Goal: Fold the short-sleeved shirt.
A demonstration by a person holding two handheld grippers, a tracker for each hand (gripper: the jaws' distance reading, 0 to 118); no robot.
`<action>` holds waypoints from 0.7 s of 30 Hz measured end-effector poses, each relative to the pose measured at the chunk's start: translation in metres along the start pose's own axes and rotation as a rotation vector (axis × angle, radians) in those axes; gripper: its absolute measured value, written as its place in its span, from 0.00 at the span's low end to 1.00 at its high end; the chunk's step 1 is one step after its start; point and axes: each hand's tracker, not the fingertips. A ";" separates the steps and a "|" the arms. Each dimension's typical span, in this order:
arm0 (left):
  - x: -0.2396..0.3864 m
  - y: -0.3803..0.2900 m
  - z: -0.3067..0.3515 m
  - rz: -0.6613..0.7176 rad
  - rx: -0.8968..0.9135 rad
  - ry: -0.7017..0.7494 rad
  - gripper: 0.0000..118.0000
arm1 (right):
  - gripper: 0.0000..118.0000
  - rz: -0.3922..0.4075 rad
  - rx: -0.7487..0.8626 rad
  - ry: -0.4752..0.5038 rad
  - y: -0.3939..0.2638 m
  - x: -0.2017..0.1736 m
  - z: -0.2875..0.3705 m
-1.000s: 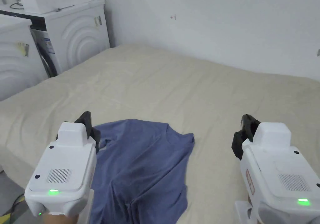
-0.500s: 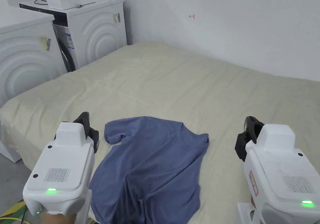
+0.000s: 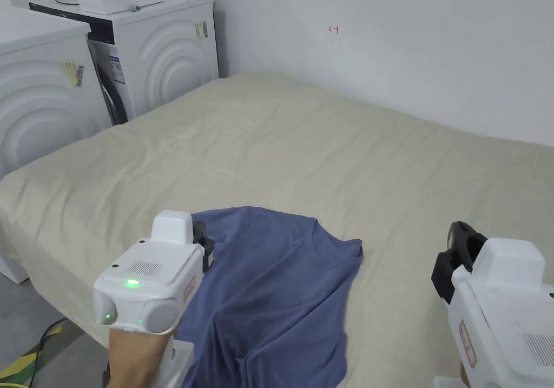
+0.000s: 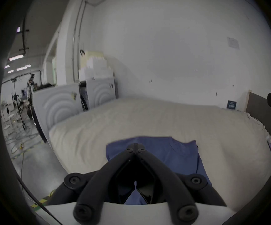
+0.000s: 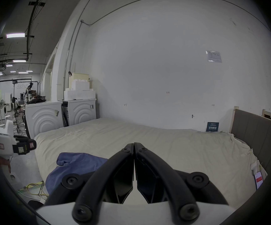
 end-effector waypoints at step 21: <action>0.039 -0.077 -0.166 -0.073 -0.686 -0.061 0.87 | 0.00 -0.001 -0.150 -0.093 -0.048 0.042 -0.030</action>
